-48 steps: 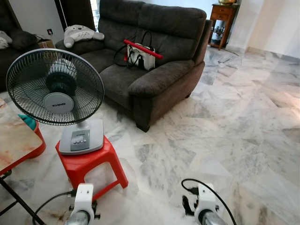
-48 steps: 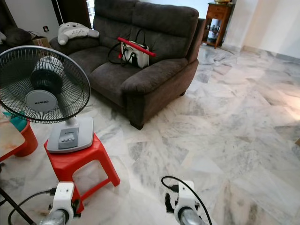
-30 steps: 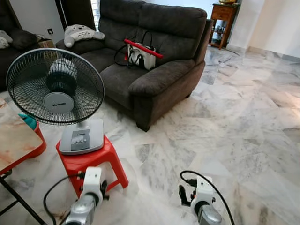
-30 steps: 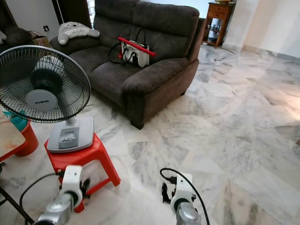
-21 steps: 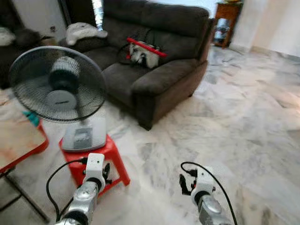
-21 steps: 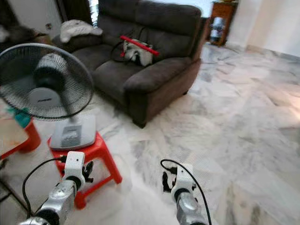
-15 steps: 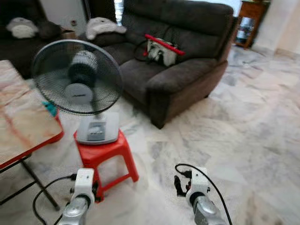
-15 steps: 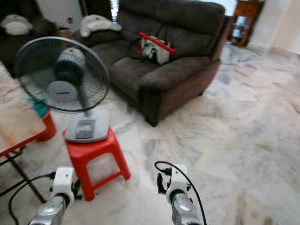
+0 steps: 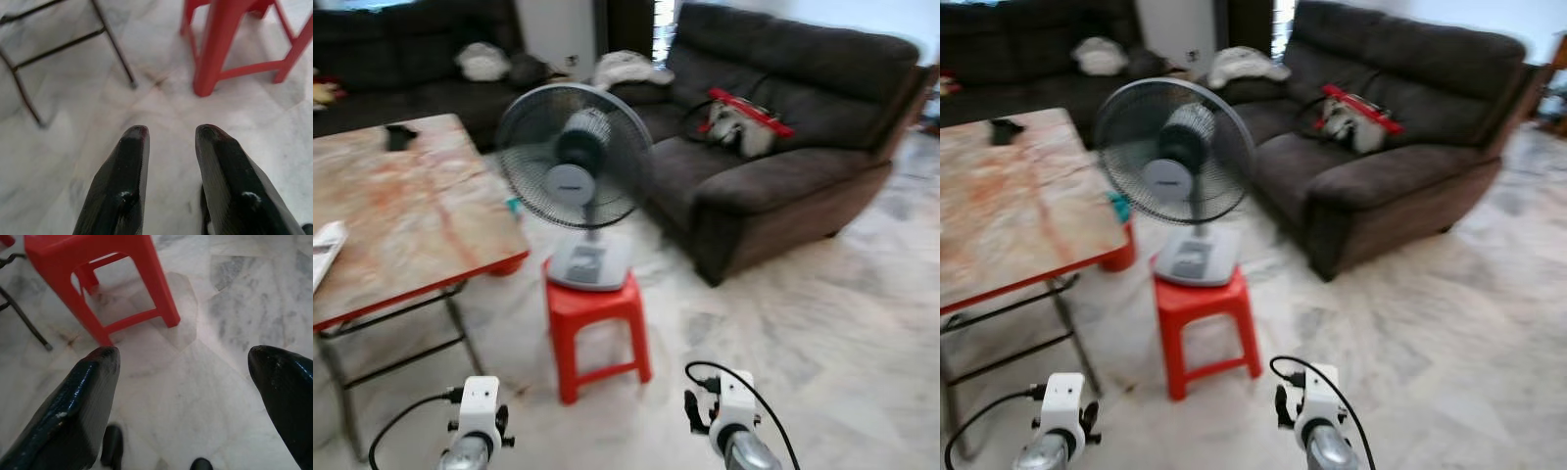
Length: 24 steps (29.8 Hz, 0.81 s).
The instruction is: Picking trash to rubbish bin
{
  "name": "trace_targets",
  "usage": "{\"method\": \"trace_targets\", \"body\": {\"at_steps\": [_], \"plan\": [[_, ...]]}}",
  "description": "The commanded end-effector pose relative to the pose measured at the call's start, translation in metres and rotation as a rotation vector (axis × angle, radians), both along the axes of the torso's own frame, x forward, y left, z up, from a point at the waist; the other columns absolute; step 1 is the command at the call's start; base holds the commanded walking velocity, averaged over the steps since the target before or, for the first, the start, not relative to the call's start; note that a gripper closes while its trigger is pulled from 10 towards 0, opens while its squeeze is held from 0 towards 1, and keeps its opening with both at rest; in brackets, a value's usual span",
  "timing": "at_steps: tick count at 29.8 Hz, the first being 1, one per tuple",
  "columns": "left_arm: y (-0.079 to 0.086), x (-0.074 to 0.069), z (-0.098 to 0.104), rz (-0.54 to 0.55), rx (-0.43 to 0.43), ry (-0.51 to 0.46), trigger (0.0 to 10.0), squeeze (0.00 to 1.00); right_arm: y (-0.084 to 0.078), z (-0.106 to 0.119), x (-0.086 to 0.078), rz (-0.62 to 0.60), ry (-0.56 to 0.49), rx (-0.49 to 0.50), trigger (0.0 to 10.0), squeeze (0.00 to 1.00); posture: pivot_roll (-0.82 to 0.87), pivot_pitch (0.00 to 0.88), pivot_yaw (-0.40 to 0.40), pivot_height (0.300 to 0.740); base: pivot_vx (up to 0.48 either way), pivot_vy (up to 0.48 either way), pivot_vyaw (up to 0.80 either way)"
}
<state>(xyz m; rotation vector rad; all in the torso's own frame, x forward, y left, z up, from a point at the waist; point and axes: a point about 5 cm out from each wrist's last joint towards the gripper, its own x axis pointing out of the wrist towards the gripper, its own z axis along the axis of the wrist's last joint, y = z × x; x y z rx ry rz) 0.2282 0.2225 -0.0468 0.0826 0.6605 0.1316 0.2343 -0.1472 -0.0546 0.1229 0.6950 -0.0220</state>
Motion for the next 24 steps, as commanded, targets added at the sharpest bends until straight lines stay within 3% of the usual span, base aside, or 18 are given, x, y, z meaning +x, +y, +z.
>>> {"method": "trace_targets", "body": {"at_steps": [1, 12, 24], "plan": [[0.0031, -0.0012, -0.0008, 0.013, 0.006, 0.018, 10.0, 0.0, 0.0019, -0.0002, 0.0, 0.004, 0.004, -0.001, 10.0, 0.0, 0.0, 0.0, 0.008, 0.74, 0.0, 0.0, 0.8], [0.0023, -0.0087, -0.0063, 0.009, 0.01, 0.053, 10.0, 0.0, 0.0011, -0.004, -0.0056, 0.004, 0.026, -0.004, 10.0, 0.0, 0.0, 0.0, 0.009, 0.74, 0.0, 0.0, 0.8], [-0.0006, -0.0075, -0.0061, -0.007, 0.011, 0.051, 10.0, 0.0, 0.0019, -0.0042, -0.0059, 0.011, 0.027, -0.003, 10.0, 0.0, 0.0, 0.0, 0.009, 0.74, 0.0, 0.0, 0.8]]}}
